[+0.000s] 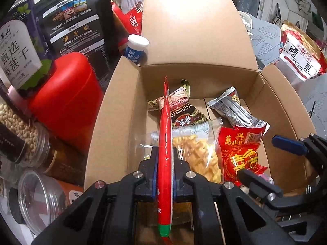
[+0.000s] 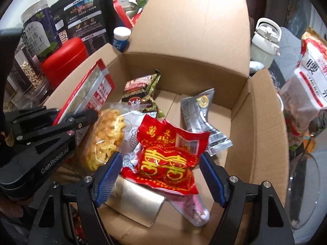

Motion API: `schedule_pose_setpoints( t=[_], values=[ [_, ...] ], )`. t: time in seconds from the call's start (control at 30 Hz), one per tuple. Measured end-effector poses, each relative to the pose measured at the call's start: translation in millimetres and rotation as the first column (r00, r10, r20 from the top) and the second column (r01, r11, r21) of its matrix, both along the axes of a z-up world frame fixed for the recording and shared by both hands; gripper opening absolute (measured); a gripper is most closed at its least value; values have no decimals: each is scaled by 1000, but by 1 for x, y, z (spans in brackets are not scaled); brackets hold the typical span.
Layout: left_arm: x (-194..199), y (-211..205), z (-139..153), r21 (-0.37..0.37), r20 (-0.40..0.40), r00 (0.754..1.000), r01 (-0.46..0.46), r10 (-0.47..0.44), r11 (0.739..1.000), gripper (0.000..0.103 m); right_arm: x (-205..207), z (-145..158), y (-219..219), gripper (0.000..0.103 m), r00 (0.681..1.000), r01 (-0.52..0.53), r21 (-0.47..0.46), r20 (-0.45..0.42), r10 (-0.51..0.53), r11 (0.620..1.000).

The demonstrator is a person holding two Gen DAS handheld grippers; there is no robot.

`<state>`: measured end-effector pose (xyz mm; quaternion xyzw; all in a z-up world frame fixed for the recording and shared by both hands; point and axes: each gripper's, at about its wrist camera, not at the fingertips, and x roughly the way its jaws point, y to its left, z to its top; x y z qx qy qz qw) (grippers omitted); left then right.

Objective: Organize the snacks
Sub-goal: 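Open both grippers to drop the spicy packet and red pouch into the box, then withdraw both grippers from the box toward the remaining snacks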

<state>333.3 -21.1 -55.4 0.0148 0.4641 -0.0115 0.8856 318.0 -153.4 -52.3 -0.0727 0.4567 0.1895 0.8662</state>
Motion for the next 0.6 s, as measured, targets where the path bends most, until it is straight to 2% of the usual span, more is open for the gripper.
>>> schedule_pose_setpoints(
  t=[0.3, 0.37, 0.43, 0.5, 0.6],
  values=[
    [-11, 2, 11, -17, 5, 1000, -19, 19, 1000, 13, -11, 21, -6, 78, 998, -2, 31, 57, 1, 1000],
    [-16, 1, 15, -17, 13, 1000, -21, 21, 1000, 29, -14, 26, -8, 78, 998, 1, 33, 69, -4, 999],
    [-18, 1, 19, -19, 29, 999, -23, 24, 1000, 79, -16, 30, -10, 78, 997, 3, 37, 81, -6, 999],
    [-22, 2, 24, -16, 64, 997, -36, 37, 999, 91, -18, 35, -15, 79, 995, 15, 43, 97, -19, 999],
    [-25, 4, 31, -25, 69, 997, -44, 46, 999, 91, -23, 43, -21, 80, 992, 32, 48, 125, -37, 998]
  ],
)
